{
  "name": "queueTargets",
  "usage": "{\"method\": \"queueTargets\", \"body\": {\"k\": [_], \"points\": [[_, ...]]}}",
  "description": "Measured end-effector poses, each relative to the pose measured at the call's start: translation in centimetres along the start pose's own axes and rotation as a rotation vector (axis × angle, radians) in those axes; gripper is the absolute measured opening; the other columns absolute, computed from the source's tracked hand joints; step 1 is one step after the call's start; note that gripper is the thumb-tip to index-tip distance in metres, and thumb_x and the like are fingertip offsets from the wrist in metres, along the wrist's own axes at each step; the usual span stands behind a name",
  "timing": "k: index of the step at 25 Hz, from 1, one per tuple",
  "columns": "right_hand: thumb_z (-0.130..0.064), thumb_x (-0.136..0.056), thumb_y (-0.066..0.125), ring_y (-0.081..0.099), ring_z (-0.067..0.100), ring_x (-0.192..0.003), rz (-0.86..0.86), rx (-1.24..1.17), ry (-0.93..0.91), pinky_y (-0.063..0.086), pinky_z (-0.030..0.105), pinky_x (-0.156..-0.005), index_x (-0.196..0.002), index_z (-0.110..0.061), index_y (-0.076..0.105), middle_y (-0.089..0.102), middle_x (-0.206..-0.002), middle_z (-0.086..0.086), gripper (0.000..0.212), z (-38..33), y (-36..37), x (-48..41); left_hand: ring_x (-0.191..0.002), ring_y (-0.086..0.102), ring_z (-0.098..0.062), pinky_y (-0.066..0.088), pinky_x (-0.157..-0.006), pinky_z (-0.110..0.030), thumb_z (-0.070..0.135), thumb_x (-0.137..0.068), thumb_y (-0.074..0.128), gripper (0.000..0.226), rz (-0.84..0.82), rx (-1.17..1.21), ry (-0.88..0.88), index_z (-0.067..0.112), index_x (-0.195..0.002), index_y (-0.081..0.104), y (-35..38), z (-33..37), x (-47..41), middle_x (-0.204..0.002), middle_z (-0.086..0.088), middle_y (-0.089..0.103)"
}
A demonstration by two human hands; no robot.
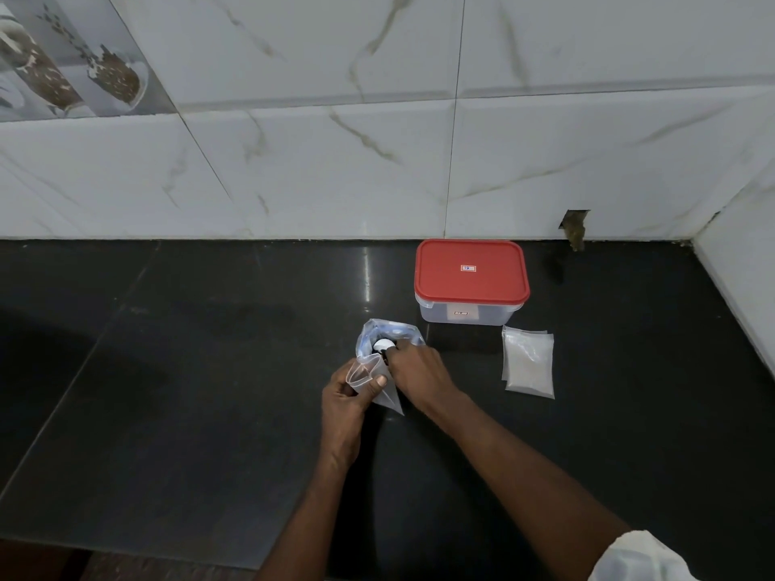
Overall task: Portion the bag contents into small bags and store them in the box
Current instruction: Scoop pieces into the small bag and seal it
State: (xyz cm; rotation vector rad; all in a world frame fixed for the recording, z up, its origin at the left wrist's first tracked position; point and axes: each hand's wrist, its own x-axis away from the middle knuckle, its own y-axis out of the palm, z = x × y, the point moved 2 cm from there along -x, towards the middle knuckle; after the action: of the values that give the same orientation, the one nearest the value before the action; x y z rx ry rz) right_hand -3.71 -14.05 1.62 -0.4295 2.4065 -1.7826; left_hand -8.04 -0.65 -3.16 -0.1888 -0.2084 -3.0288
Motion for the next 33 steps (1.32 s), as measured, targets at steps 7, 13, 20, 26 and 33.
{"method": "queueTargets", "body": {"k": [7, 13, 20, 26, 33], "points": [[-0.011, -0.091, 0.057, 0.066, 0.035, -0.084, 0.063, -0.035, 0.004, 0.043, 0.035, -0.063, -0.104, 0.002, 0.066, 0.067, -0.102, 0.020, 0.020, -0.4, 0.6, 0.5, -0.111, 0.067, -0.045, 0.048, -0.102, -0.065, 0.009, -0.084, 0.078, 0.032, 0.019, 0.056, -0.072, 0.008, -0.116, 0.074, 0.0, -0.9, 0.0, -0.114, -0.021, 0.074], [-0.006, -0.076, 0.063, 0.052, 0.020, -0.051, 0.213, -0.574, 0.375, 0.038, 0.032, -0.050, -0.063, 0.003, 0.069, 0.063, -0.058, 0.016, 0.017, 2.0, -0.9, -1.3, -0.111, 0.068, -0.040, 0.051, -0.102, -0.059, 0.010, -0.083, 0.078, 0.033, 0.019, 0.032, -0.041, 0.008, -0.115, 0.074, -0.1, -0.4, 0.6, -0.114, -0.019, 0.074], [-0.002, -0.079, 0.069, 0.043, 0.014, -0.034, 0.185, -1.138, 0.646, 0.031, 0.022, -0.037, -0.070, 0.009, 0.068, 0.058, -0.052, 0.014, 0.014, 2.7, -1.2, -0.1, -0.107, 0.072, -0.023, 0.056, -0.097, -0.048, 0.024, -0.070, 0.087, 0.040, 0.067, -0.169, -0.056, 0.021, -0.108, 0.077, -1.5, 0.1, -0.2, -0.114, -0.008, 0.074], [-0.010, -0.079, 0.065, 0.058, 0.011, -0.050, 0.440, -0.800, 0.203, 0.047, 0.027, -0.049, -0.071, -0.006, 0.075, 0.068, -0.060, 0.003, 0.013, 0.5, -3.6, 1.7, -0.091, 0.075, -0.014, 0.060, -0.086, -0.042, 0.044, -0.058, 0.088, 0.048, 0.056, -0.345, -0.088, 0.020, -0.098, 0.076, -1.1, 0.9, -0.9, -0.099, -0.003, 0.077], [-0.011, -0.089, 0.064, 0.053, 0.012, -0.054, 0.666, 0.119, -0.430, 0.045, 0.024, -0.042, -0.101, -0.007, 0.071, 0.061, -0.079, 0.003, 0.014, -0.1, 0.2, 6.2, -0.091, 0.075, -0.017, 0.062, -0.077, -0.033, 0.044, -0.061, 0.091, 0.054, 0.046, -0.351, -0.113, 0.017, -0.104, 0.073, -1.5, 0.8, -1.3, -0.098, -0.003, 0.077]]}}
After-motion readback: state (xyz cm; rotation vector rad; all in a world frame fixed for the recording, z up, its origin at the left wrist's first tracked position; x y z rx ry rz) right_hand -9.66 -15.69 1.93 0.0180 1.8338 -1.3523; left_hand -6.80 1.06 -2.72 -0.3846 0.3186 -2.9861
